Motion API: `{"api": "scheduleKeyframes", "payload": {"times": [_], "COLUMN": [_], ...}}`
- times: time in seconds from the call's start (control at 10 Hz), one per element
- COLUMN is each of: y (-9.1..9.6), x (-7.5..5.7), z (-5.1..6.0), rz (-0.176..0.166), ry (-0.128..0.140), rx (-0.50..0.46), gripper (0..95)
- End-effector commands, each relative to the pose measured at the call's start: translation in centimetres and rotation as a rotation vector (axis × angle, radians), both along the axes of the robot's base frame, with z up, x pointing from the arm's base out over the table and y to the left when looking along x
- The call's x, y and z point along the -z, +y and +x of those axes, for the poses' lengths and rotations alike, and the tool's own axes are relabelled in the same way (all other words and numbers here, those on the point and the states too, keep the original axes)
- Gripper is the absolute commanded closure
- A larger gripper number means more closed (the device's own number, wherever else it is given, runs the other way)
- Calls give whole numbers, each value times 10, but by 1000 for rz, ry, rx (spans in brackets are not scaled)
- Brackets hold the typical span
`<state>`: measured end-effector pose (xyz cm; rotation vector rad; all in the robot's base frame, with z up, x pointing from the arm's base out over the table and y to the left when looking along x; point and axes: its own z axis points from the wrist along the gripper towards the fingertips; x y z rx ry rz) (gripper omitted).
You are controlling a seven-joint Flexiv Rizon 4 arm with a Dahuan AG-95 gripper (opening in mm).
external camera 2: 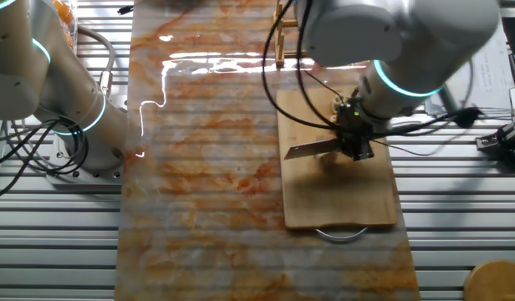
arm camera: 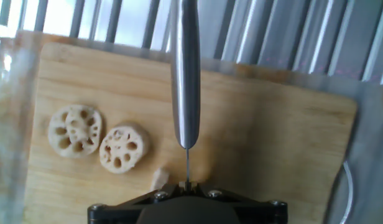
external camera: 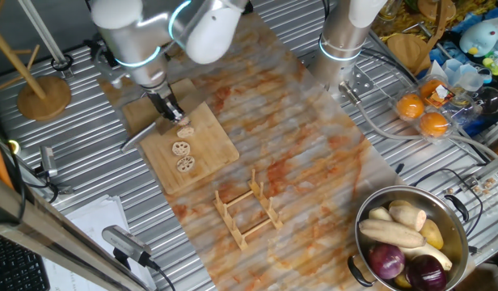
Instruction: Slice the lotus root
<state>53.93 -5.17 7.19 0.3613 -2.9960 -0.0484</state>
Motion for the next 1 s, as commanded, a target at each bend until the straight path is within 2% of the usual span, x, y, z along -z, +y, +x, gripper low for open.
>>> {"api": "scheduleKeyframes", "payload": {"times": [0.1,0.2,0.4,0.6,0.8,1.0], "y": [-18,-28,-34,-27,-15,-4], "x": [18,24,19,5,-12,-21], "z": [6,8,11,5,-3,-10], "rz": [-32,-30,-22,-18,19,25], "ry": [-49,-63,-62,-57,-52,-44], "rx": [-58,-74,-87,-85,-80,-69], "gripper": [950,950,950,950,950,950]}}
